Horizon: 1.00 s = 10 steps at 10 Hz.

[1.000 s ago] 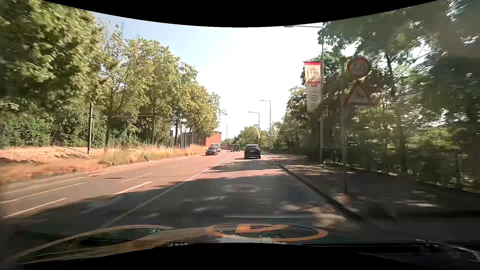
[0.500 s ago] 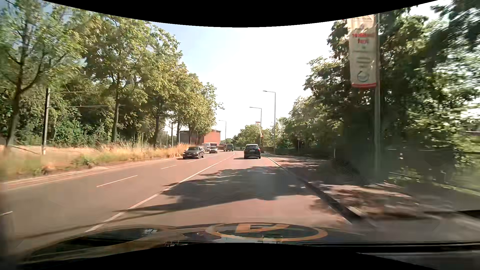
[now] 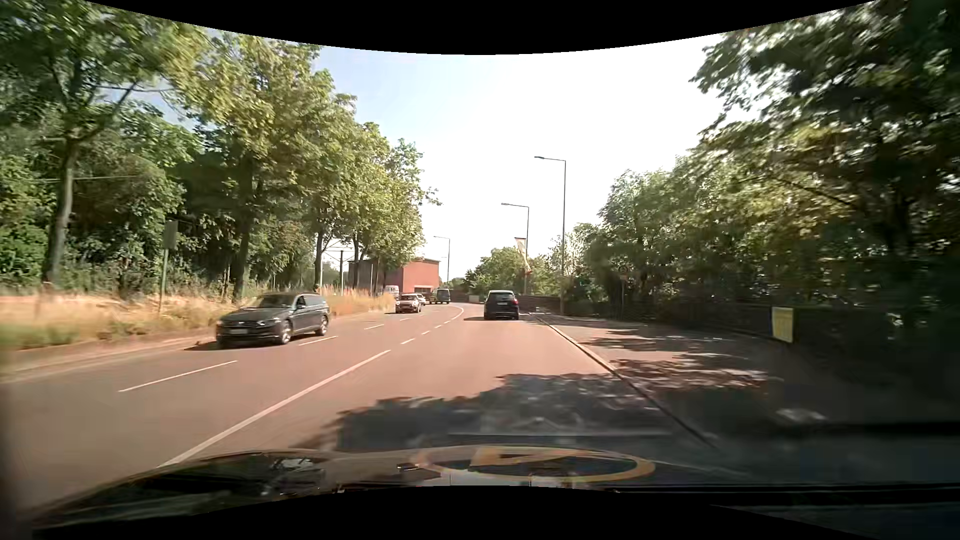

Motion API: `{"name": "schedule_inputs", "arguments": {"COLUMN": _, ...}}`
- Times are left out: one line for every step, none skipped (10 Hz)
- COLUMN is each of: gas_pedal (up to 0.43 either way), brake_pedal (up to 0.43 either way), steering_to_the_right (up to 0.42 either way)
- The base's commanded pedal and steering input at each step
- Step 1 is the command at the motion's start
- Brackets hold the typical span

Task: Follow the waypoints while adhering to traffic rules and regulations

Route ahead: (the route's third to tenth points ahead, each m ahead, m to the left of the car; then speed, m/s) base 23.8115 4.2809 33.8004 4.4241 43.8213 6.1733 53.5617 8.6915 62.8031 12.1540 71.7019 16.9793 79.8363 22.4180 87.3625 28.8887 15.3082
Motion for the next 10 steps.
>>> {"name": "schedule_inputs", "arguments": {"gas_pedal": 0.197, "brake_pedal": 0.0, "steering_to_the_right": -0.003}}
{"name": "schedule_inputs", "arguments": {"gas_pedal": 0.197, "brake_pedal": 0.0, "steering_to_the_right": -0.006}}
{"name": "schedule_inputs", "arguments": {"gas_pedal": 0.197, "brake_pedal": 0.0, "steering_to_the_right": -0.008}}
{"name": "schedule_inputs", "arguments": {"gas_pedal": 0.197, "brake_pedal": 0.0, "steering_to_the_right": -0.008}}
{"name": "schedule_inputs", "arguments": {"gas_pedal": 0.189, "brake_pedal": 0.0, "steering_to_the_right": -0.008}}
{"name": "schedule_inputs", "arguments": {"gas_pedal": 0.157, "brake_pedal": 0.0, "steering_to_the_right": -0.008}}
{"name": "schedule_inputs", "arguments": {"gas_pedal": 0.15, "brake_pedal": 0.0, "steering_to_the_right": -0.008}}
{"name": "schedule_inputs", "arguments": {"gas_pedal": 0.138, "brake_pedal": 0.0, "steering_to_the_right": -0.009}}
{"name": "schedule_inputs", "arguments": {"gas_pedal": 0.138, "brake_pedal": 0.0, "steering_to_the_right": -0.009}}
{"name": "schedule_inputs", "arguments": {"gas_pedal": 0.138, "brake_pedal": 0.0, "steering_to_the_right": -0.01}}
